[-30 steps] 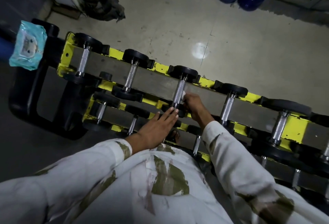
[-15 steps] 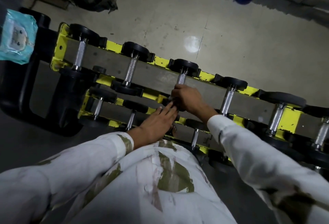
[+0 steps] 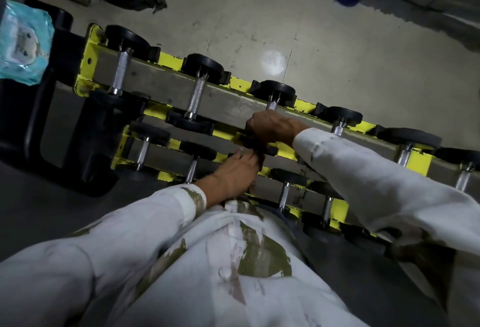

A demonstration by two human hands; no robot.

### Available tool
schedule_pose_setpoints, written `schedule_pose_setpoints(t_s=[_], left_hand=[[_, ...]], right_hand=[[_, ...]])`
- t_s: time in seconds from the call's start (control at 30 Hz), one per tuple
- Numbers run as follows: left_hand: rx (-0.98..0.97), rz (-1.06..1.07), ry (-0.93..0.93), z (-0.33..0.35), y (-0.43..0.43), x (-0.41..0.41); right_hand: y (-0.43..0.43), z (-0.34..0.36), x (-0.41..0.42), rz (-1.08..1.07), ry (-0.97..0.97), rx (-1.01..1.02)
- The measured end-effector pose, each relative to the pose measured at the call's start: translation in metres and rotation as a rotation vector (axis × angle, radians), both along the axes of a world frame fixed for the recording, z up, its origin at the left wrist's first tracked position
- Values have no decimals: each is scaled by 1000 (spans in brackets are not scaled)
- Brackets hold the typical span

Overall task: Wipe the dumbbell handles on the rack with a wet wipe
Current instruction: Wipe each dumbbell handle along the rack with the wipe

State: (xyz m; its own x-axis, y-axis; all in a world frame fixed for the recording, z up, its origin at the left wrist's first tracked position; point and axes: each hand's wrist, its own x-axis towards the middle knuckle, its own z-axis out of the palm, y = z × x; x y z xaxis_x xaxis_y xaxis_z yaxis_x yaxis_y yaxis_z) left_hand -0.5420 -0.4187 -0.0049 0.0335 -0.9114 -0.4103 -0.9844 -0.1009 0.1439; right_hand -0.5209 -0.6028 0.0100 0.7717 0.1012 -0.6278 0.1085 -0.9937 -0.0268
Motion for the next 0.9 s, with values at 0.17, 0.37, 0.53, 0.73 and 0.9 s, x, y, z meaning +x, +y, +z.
schedule_pose_setpoints(t_s=[0.17,0.37,0.53,0.73,0.9], left_hand=[[-53,29,81,8,-5,3],[-228,8,136,12,-23,-1],[-221,-45,194,15,-48,-26],[-165,-84,260,13,-84,-74],[-121,-61,268,3,-113,-115]], right_hand=[[-15,9,-31,-239,-141,184],[-47,15,-103,-772,-379,463],[-74,17,-161,-960,-508,511],[-102,11,-207,-892,-662,308],[-117,-11,-234,-588,-513,212]])
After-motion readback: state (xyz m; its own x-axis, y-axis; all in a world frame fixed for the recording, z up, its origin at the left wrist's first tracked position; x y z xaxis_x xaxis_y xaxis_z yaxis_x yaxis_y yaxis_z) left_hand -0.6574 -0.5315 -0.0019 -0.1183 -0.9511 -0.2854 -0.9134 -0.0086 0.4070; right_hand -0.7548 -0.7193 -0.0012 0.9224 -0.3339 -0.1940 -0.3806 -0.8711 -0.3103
